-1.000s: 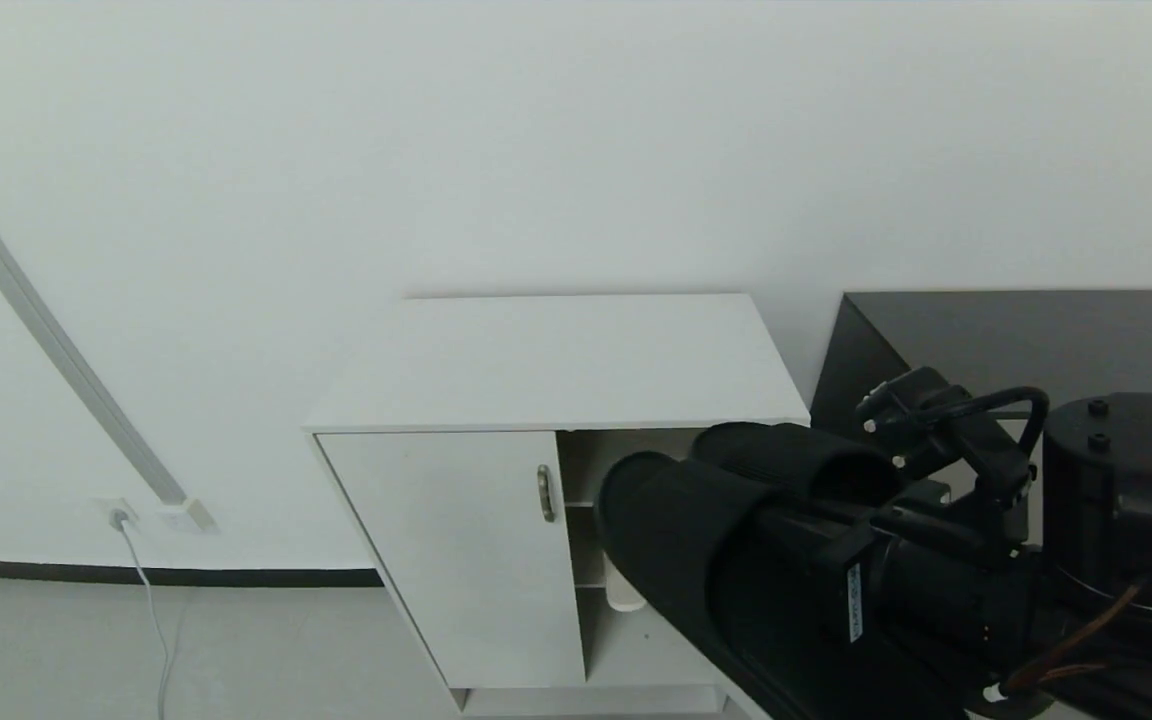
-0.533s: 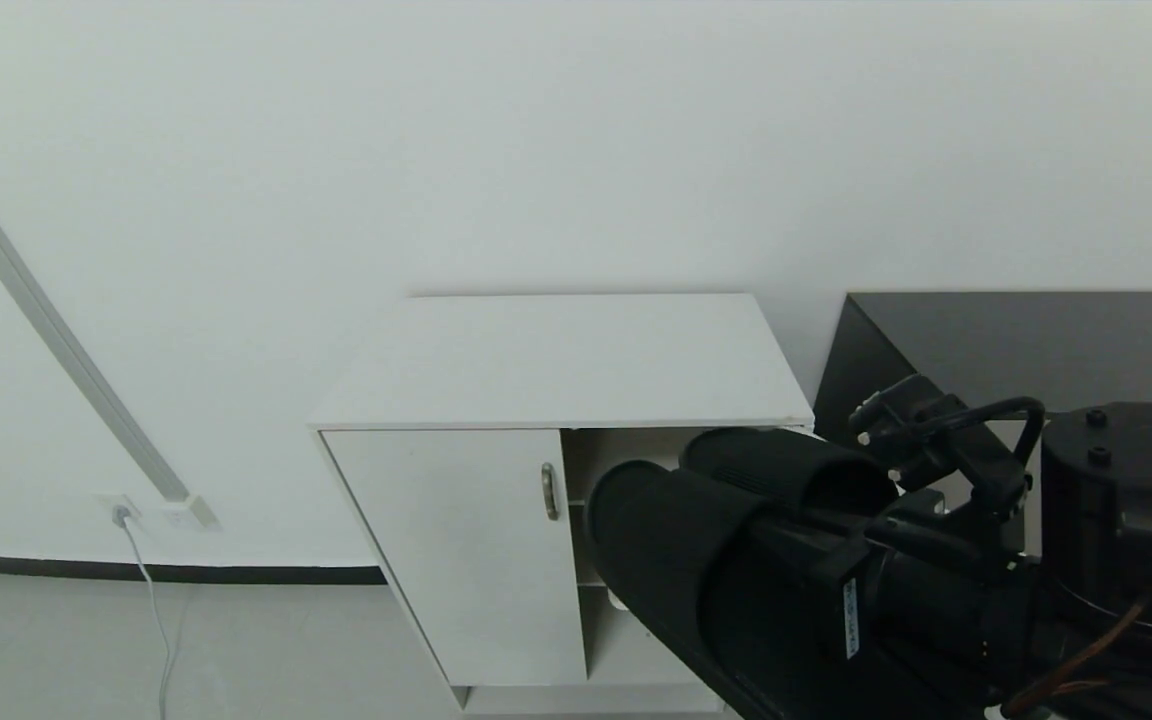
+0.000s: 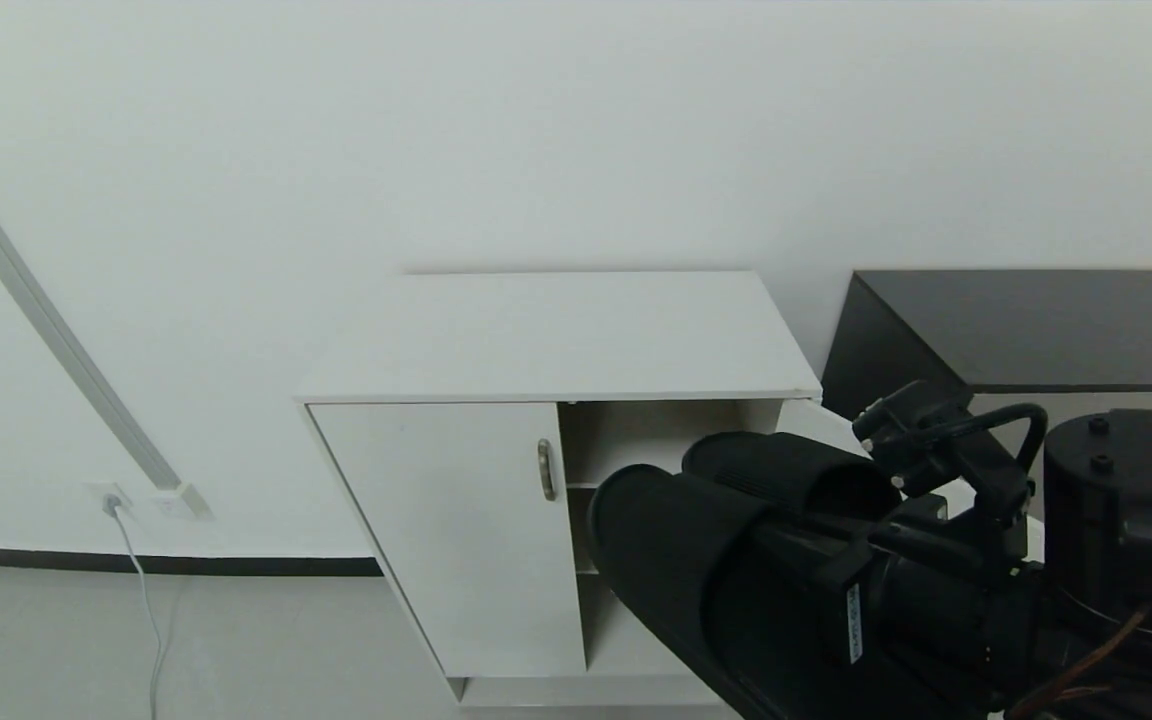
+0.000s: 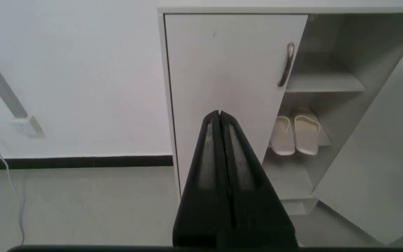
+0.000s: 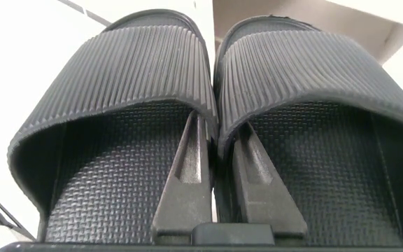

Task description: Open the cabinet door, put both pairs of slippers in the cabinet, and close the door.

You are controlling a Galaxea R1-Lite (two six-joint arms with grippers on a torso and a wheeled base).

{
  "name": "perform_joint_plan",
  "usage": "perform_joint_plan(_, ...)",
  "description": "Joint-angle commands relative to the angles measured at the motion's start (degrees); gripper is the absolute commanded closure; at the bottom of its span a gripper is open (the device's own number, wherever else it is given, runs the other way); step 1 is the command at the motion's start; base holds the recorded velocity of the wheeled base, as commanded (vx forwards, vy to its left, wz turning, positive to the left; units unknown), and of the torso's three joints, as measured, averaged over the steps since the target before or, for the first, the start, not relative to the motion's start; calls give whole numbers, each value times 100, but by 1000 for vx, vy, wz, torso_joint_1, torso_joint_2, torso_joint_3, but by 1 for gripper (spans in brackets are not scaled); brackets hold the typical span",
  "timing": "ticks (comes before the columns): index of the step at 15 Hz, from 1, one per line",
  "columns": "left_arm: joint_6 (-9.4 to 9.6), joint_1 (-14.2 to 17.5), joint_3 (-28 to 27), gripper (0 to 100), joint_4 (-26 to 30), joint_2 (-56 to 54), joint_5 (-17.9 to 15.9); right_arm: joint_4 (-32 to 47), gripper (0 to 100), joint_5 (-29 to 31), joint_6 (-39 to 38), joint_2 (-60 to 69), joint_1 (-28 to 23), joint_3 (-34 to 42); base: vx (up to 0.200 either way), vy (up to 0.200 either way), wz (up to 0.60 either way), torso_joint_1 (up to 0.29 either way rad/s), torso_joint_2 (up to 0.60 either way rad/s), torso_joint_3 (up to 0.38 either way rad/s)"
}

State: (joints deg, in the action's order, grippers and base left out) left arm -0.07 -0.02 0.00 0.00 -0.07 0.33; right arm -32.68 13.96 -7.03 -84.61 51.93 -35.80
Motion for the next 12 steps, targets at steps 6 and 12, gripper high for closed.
perform_joint_plan(6,-1,2,0,100,0,7,2,-159,100,10,0,-11,1,65,0,0,0,-222,546,314)
perform_joint_plan(12,-1,2,0,100,0,7,2,-159,100,10,0,-81,1,65,0,0,0,-186,507,321)
